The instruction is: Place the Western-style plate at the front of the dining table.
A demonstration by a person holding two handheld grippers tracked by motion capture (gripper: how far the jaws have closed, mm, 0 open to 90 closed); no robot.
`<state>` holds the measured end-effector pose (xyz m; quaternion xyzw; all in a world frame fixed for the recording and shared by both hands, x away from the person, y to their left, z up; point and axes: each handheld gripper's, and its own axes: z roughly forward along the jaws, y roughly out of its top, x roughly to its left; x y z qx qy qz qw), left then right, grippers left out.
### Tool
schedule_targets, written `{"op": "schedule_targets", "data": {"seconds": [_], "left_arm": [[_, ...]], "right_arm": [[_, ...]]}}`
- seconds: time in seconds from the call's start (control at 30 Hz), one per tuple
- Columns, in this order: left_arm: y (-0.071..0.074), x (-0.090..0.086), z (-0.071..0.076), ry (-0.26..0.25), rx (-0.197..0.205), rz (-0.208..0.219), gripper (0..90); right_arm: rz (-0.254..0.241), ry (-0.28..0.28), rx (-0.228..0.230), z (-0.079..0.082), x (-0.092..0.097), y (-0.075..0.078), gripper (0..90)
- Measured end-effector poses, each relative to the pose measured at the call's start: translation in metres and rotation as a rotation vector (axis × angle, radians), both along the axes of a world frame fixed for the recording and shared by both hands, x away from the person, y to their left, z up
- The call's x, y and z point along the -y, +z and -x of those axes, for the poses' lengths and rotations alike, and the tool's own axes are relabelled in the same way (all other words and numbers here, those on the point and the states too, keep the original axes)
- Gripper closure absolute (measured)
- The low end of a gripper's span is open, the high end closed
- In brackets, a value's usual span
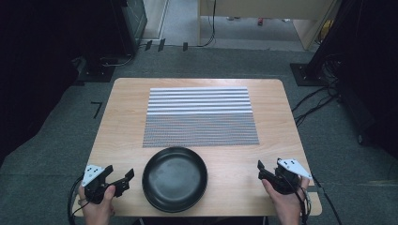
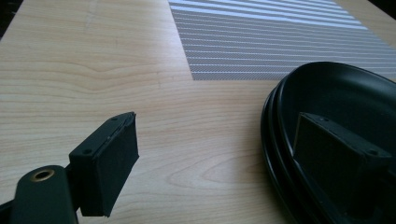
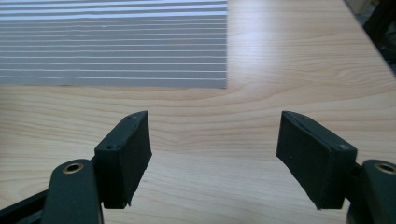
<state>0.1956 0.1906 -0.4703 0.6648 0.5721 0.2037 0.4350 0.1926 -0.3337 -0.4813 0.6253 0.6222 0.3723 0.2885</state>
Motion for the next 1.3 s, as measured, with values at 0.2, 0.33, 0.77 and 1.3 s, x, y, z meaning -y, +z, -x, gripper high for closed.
{"op": "schedule_targets", "data": {"seconds": [0.2, 0.33, 0.77, 1.3], "left_arm": [[0.001, 0.006, 0.001, -0.017, 0.001, 0.002, 14.1], [0.002, 0.01, 0.002, -0.03, 0.0, -0.002, 14.2], [0.004, 0.015, 0.004, -0.057, -0.003, 0.01, 14.9], [0.006, 0.021, 0.006, -0.088, -0.004, 0.034, 24.1]], "right_arm": [[-0.014, 0.051, 0.016, -0.002, -0.018, 0.007, 26.8], [-0.014, 0.08, 0.025, -0.004, -0.031, 0.01, 27.0], [-0.015, 0.152, 0.035, -0.009, -0.07, 0.013, 28.3], [-0.027, 0.258, 0.045, -0.011, -0.113, 0.008, 32.5]]}}
